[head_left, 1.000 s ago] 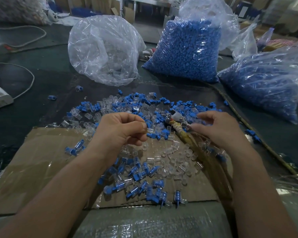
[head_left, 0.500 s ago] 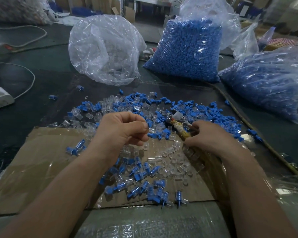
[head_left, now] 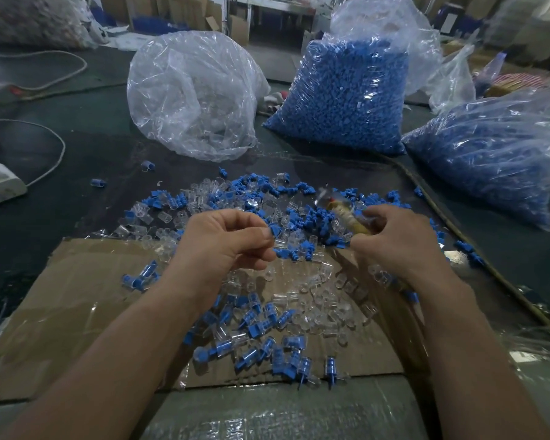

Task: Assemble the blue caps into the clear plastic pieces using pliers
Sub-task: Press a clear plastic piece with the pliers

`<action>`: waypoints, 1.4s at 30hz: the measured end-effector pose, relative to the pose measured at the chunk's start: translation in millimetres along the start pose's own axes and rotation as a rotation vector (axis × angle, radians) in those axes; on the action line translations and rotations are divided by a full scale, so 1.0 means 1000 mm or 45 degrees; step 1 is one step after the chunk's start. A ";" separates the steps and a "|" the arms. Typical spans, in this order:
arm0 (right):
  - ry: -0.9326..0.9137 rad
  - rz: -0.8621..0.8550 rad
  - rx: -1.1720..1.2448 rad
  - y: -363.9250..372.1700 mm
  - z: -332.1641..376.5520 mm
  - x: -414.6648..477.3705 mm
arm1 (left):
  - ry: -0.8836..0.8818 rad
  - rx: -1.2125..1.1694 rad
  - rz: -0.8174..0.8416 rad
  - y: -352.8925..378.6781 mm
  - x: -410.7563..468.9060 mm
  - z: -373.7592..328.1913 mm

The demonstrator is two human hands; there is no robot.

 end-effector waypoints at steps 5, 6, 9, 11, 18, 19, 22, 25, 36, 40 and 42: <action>-0.251 -0.253 0.131 -0.013 0.017 -0.009 | 0.020 -0.014 -0.009 -0.001 0.001 0.003; -0.295 -0.275 0.158 -0.015 0.021 -0.012 | 0.029 -0.019 -0.014 0.000 0.001 0.003; -0.431 -0.203 0.103 -0.012 0.035 -0.019 | 0.077 -0.041 -0.060 0.000 0.001 0.003; -0.518 -0.092 0.033 0.000 0.045 -0.023 | 0.129 -0.057 -0.107 -0.002 0.001 0.001; -0.676 0.052 0.000 0.017 0.064 -0.034 | 0.263 -0.094 -0.270 -0.010 0.001 -0.005; -0.674 0.066 0.010 0.018 0.064 -0.035 | 0.266 -0.098 -0.277 -0.010 0.001 -0.005; -0.651 0.085 0.029 0.020 0.064 -0.035 | 0.284 -0.085 -0.282 -0.010 0.001 -0.006; -0.625 0.090 0.027 0.020 0.063 -0.035 | 0.318 -0.061 -0.276 -0.008 -0.001 -0.007; -0.593 0.156 0.006 0.026 0.064 -0.036 | 0.356 0.013 -0.280 -0.007 -0.002 -0.009; -0.593 0.122 0.032 0.024 0.066 -0.037 | 0.402 0.066 -0.321 -0.007 -0.005 -0.011; -0.593 0.121 0.032 0.024 0.067 -0.037 | 0.416 0.084 -0.332 -0.007 -0.005 -0.011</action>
Point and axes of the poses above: each hand's wrist, its own x-axis towards the middle knuckle, its own y-axis out of the palm, z = x × y, the point moved 6 cm from there along x, towards the middle knuckle, and after that the axes turned 3 degrees about x, right-handed, at the moved point
